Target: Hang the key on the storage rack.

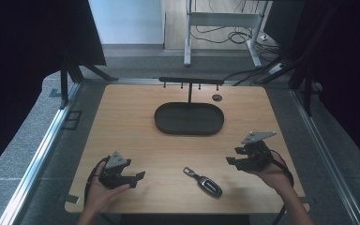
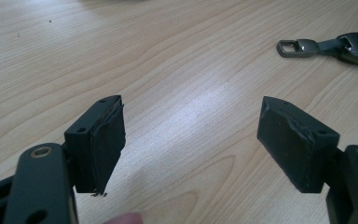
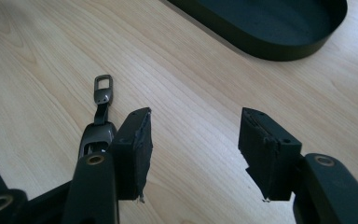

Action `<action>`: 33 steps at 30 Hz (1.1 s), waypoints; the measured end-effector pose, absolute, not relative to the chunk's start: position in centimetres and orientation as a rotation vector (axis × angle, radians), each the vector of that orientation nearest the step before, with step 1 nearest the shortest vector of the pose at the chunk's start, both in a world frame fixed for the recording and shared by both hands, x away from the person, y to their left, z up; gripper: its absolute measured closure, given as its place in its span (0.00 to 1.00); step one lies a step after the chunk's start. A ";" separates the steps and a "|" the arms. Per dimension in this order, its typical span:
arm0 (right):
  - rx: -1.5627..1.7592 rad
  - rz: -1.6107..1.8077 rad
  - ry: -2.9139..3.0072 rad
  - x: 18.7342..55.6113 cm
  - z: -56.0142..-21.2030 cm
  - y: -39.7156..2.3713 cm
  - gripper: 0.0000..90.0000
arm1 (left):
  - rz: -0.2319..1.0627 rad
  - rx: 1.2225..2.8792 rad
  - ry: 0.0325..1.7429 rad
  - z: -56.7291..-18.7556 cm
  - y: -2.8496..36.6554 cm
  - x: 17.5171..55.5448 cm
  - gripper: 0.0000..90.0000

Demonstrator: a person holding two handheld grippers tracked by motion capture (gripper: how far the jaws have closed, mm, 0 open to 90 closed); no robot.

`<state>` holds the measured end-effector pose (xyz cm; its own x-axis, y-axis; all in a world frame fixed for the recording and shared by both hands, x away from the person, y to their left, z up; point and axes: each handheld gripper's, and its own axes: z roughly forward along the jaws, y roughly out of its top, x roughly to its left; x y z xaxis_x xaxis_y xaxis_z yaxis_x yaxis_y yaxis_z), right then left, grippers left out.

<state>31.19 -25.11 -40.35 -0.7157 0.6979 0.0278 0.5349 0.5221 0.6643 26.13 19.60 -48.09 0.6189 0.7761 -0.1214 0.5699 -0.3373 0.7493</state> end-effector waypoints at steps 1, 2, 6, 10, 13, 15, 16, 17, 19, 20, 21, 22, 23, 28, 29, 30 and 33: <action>1.033 0.971 2.524 31.3 -40.4 -24.9 0.51 | 0.329 2.044 1.058 -48.1 19.6 26.1 0.27; 1.030 0.965 2.530 31.4 -40.4 -24.7 0.51 | 0.329 2.044 1.059 -48.1 19.7 26.2 0.27; 1.011 0.950 2.548 31.7 -40.7 -23.8 0.51 | 0.329 2.044 1.062 -48.2 19.7 26.2 0.27; 1.000 0.951 2.561 31.9 -40.9 -23.0 0.51 | 0.328 2.047 1.056 -48.2 19.6 26.2 0.27; 0.993 0.951 2.574 32.1 -41.0 -22.3 0.51 | 0.325 2.049 1.053 -48.2 19.5 26.1 0.27; 0.979 0.949 2.585 32.2 -41.1 -21.9 0.51 | 0.325 2.051 1.053 -48.2 19.5 26.1 0.27; 0.976 0.946 2.586 32.2 -41.0 -21.6 0.51 | 0.325 2.050 1.055 -48.2 19.5 26.1 0.27; 0.975 0.943 2.588 32.3 -41.0 -21.4 0.51 | 0.325 2.050 1.056 -48.2 19.5 26.2 0.27; 0.961 0.938 2.597 32.4 -41.0 -20.9 0.51 | 0.325 2.050 1.056 -48.3 19.5 26.2 0.27; 0.958 0.932 2.602 32.4 -41.1 -20.6 0.51 | 0.325 2.050 1.056 -48.2 19.5 26.1 0.27; 0.956 0.928 2.606 32.4 -41.1 -20.3 0.51 | 0.325 2.050 1.055 -48.2 19.5 26.1 0.27; 0.952 0.919 2.612 32.5 -41.2 -20.1 0.51 | 0.325 2.050 1.054 -48.2 19.5 26.1 0.27; 0.946 0.913 2.619 32.5 -41.3 -19.8 0.51 | 0.324 2.051 1.052 -48.2 19.5 26.1 0.27; 0.931 0.896 2.638 32.5 -41.4 -18.9 0.51 | 0.324 2.055 1.049 -48.2 19.4 26.1 0.27; 0.924 0.893 2.643 32.6 -41.4 -18.8 0.51 | 0.324 2.055 1.048 -48.2 19.4 26.1 0.27; 0.928 0.894 2.640 32.6 -41.4 -18.6 0.51 | 0.324 2.055 1.047 -48.2 19.4 26.1 0.27; 0.914 0.886 2.652 32.6 -41.5 -18.2 0.51 | 0.324 2.056 1.047 -48.2 19.4 26.1 0.27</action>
<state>32.64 -18.17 -41.47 -0.7888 0.6146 0.0063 0.4949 0.6290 0.5996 26.11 19.41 -48.23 0.6263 0.7704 -0.1190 0.5686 -0.3471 0.7458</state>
